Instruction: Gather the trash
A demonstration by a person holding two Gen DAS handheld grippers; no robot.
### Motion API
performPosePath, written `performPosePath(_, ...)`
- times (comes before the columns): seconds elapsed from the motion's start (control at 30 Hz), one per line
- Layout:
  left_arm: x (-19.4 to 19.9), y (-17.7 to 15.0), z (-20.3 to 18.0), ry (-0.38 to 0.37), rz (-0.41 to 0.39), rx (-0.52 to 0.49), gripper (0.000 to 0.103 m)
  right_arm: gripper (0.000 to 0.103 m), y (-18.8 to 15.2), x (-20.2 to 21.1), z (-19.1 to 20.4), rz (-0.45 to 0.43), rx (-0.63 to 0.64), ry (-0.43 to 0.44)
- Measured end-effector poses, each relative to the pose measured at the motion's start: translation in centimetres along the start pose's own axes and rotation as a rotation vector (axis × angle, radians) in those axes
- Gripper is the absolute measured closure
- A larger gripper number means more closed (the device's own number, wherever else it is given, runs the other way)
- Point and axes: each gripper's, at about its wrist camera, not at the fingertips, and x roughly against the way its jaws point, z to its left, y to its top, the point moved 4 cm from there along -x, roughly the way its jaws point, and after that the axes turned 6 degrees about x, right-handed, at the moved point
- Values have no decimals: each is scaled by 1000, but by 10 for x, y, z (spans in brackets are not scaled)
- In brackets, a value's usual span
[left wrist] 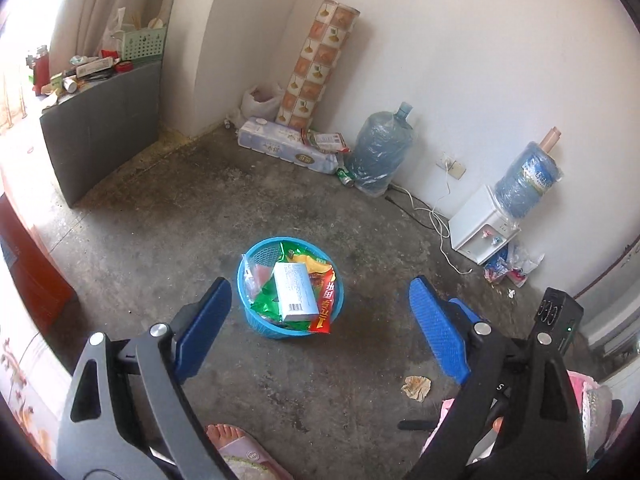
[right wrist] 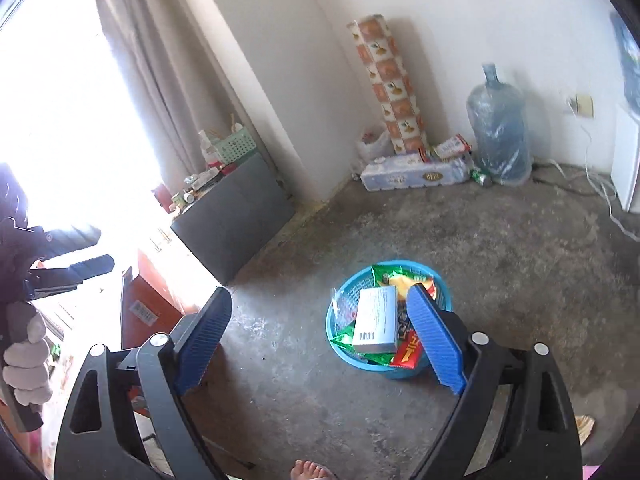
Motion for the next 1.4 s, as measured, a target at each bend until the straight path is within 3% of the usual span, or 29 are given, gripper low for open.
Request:
performPosePath(0.13, 89, -31, 18, 146, -158, 98, 9, 6, 8, 54, 71, -118, 175, 7)
performPosePath(0.3, 161, -78, 56, 399, -284, 250, 9, 6, -27, 70, 129, -14, 246, -14)
performPosePath(0.4, 184, -110, 78, 564, -285, 301, 9, 6, -49, 78, 154, 40, 279, -18)
performPosePath(0.6, 199, -167, 115, 747, -204, 320, 9, 6, -72, 98, 196, 52, 463, -112)
performPosePath(0.7, 209, -191, 127, 777, -203, 341, 9, 6, -81, 110, 206, 69, 530, -131)
performPosePath(0.9, 222, -213, 124, 797, -226, 338, 9, 6, -100, 115, 206, 177, 514, -107)
performPosePath(1.1, 213, -234, 114, 783, -142, 319, 9, 6, -113, 108, 203, 251, 472, -99)
performPosePath(1.4, 209, -262, 123, 816, -67, 403, 9, 6, -116, 108, 202, 250, 488, -117)
